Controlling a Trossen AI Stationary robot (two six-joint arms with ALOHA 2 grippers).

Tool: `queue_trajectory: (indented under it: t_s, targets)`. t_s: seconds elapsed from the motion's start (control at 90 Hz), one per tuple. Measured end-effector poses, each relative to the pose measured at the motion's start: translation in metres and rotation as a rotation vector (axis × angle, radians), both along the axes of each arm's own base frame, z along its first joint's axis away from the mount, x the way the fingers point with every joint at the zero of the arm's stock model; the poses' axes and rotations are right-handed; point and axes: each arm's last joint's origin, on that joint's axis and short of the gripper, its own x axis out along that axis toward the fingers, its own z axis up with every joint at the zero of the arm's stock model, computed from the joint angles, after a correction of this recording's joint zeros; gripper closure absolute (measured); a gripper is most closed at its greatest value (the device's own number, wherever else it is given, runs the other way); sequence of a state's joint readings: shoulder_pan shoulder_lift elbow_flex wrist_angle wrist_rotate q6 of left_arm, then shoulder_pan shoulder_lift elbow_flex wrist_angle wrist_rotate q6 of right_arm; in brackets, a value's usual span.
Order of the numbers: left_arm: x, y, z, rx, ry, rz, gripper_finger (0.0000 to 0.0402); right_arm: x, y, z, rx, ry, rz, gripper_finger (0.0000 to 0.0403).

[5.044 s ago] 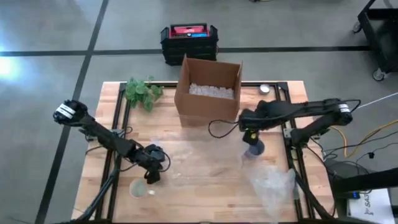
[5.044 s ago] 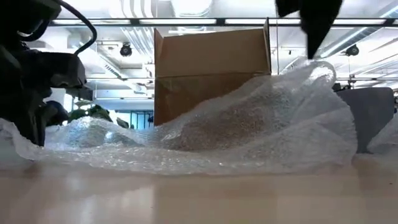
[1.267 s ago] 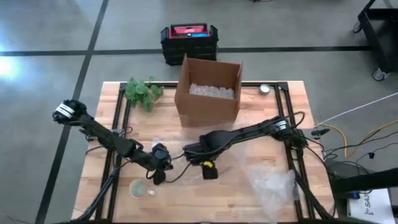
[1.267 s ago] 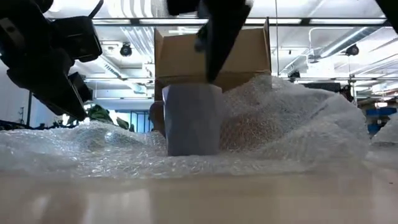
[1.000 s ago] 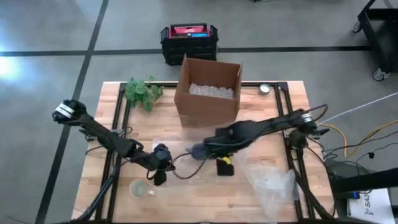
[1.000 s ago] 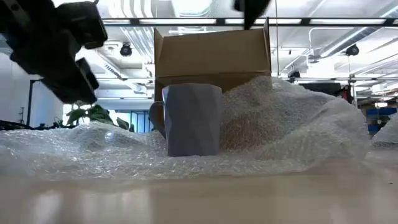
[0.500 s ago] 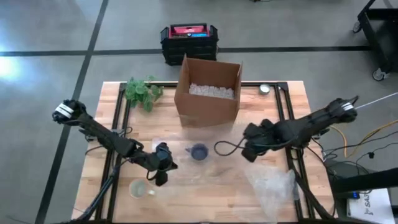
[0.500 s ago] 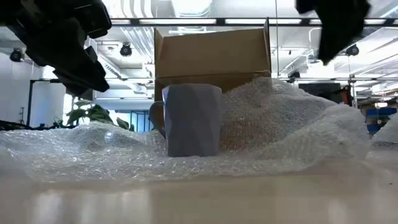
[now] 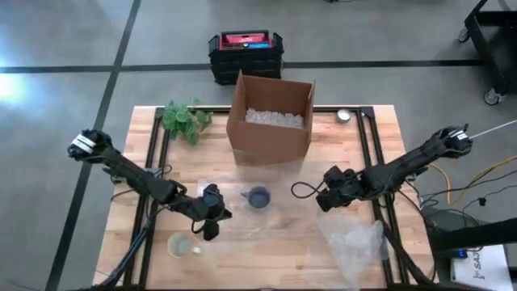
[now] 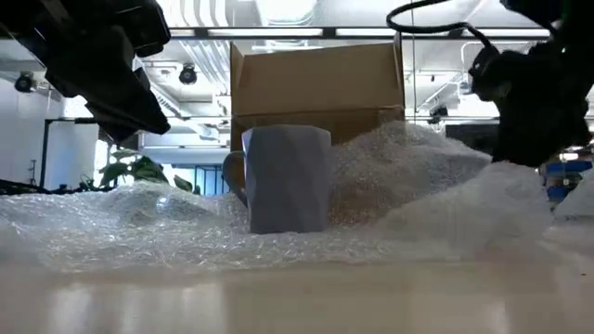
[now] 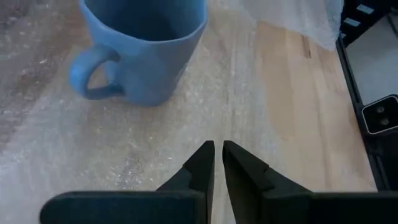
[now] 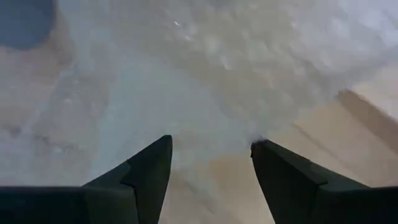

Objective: Wrap mug
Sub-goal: Wrap the blue cup in bubble wrap

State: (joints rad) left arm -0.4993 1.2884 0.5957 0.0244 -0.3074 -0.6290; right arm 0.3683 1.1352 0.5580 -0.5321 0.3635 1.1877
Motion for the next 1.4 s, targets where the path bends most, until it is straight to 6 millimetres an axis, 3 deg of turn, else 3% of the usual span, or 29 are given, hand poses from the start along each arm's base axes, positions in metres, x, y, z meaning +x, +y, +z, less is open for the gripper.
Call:
queue_trajectory:
  t_s: [0.178,0.356,0.478,0.578,0.7,0.8,0.944,1.122,1.278,1.4]
  targets:
    - [0.001,0.002,0.000,0.045,-0.020,0.041,0.0381,0.002,-0.001,-0.019,-0.007,-0.187,0.009,0.0212]
    - [0.003,0.006,0.000,0.098,-0.049,0.120,0.0381,0.007,-0.001,-0.020,-0.098,-0.328,0.108,0.0305]
    - [0.006,0.008,-0.003,0.107,-0.048,0.120,0.0381,0.019,0.008,-0.004,-0.199,-0.512,0.321,0.0387]
    - [0.010,0.011,-0.005,0.114,-0.050,0.134,0.0381,0.030,0.014,0.018,-0.302,-0.678,0.446,0.0389]
    - [0.017,0.019,-0.007,0.111,-0.060,0.174,0.0381,0.043,0.021,0.046,-0.409,-0.732,0.573,0.0398]
    - [0.023,0.025,-0.006,0.126,-0.090,0.184,0.0381,0.059,0.027,0.062,-0.498,-0.699,0.652,0.0399]
    - [0.030,0.029,-0.001,0.149,-0.162,0.174,0.0381,0.092,0.032,0.070,-0.583,-0.563,0.728,0.0402]
    - [0.032,0.032,-0.001,0.155,-0.162,0.163,0.0381,0.138,0.027,0.055,-0.568,-0.346,0.761,0.0402]
    - [0.031,0.032,0.000,0.154,-0.165,0.164,0.0381,0.173,0.029,0.033,-0.436,-0.222,0.879,0.0402]
    - [0.033,0.032,0.021,0.128,-0.183,0.143,0.0381,0.192,0.032,0.012,-0.392,-0.076,0.917,0.0403]
